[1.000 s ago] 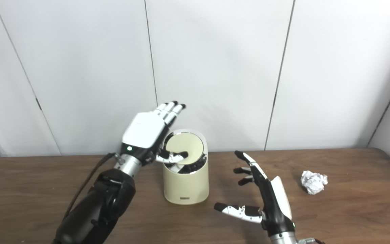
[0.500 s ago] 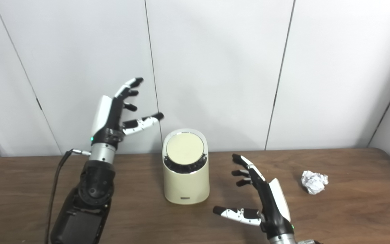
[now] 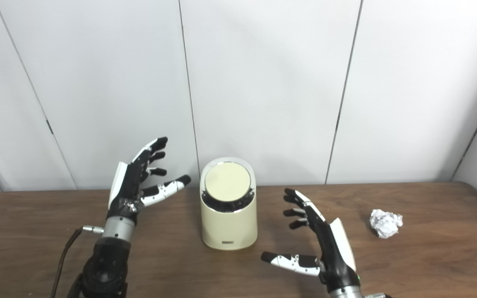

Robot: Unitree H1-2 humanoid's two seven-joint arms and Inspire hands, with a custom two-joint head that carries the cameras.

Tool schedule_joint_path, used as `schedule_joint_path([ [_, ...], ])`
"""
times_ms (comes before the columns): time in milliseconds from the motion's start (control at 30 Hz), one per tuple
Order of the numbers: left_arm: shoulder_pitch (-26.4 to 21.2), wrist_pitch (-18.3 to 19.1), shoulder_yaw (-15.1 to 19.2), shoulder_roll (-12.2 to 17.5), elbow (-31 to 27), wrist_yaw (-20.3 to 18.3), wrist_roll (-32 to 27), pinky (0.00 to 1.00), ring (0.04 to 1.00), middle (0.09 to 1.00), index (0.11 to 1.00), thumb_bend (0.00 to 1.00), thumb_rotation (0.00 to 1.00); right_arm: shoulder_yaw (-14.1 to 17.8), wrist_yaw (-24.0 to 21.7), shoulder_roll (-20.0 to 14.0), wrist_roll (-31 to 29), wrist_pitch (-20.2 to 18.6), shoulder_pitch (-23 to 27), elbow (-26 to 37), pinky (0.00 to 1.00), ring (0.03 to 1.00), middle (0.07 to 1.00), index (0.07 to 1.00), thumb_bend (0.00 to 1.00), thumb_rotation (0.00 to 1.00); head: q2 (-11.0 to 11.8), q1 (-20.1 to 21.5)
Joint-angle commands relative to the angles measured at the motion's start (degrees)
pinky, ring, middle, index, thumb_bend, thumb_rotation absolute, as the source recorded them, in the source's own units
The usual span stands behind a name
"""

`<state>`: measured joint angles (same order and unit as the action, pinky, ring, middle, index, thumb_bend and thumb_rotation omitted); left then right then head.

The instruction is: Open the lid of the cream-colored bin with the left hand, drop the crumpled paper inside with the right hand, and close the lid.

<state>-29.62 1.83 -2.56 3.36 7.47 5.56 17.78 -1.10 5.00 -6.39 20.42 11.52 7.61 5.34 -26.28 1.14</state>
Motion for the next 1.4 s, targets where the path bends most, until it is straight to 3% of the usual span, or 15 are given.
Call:
schedule_joint_path([
  [0,-3.6,-1.03,-1.21,1.46,-2.22,-0.19,2.2,0.69,0.87,0.899,0.921,0.79,0.15,0.29,0.39,-0.23,-0.5,0.66,1.34,1.17,0.58,0.71,0.826,0.842,0.71,0.2,-0.04,-0.01],
  [167,-5.47,1.68,-5.3,4.12,-1.99,-0.13,10.61,0.74,0.877,0.899,0.948,0.93,0.17,0.03,0.3,-0.3,-0.03,0.55,1.33,1.24,0.58,0.71,0.83,0.841,0.71,0.21,0.0,0.03],
  [300,-6.29,3.0,-6.94,4.46,-2.0,0.11,14.41,0.73,0.866,0.89,0.95,0.95,0.18,-0.08,0.32,-0.22,0.14,0.37,1.32,1.33,0.58,0.708,0.829,0.839,0.71,0.21,0.09,0.08],
  [400,-7.65,4.39,-9.09,4.05,-1.2,0.25,18.3,0.76,0.914,0.939,0.964,0.98,0.2,-0.23,0.26,-0.06,0.36,-0.09,1.29,1.39,0.57,0.715,0.831,0.839,0.71,0.22,0.23,0.05],
  [633,-9.02,4.32,-11.43,2.92,0.8,0.83,21.13,0.7,0.884,0.936,0.956,0.99,0.24,-0.45,0.27,0.02,0.31,-1.07,1.23,2.05,0.58,0.721,0.845,0.844,0.71,0.22,0.12,0.27],
  [967,-11.45,4.39,-14.48,2.31,4.36,1.95,25.34,0.69,0.882,0.94,0.964,0.99,0.25,-0.76,0.58,0.28,0.76,-0.98,1.31,2.41,0.57,0.714,0.837,0.845,0.71,0.24,-0.03,0.64],
  [1367,-16.67,5.67,-17.57,3.98,7.44,0.85,30.65,0.68,0.892,0.941,0.969,1.0,0.23,-0.91,0.85,0.86,1.4,-1.06,1.38,2.98,0.56,0.709,0.836,0.842,0.71,0.23,-0.22,1.01],
])
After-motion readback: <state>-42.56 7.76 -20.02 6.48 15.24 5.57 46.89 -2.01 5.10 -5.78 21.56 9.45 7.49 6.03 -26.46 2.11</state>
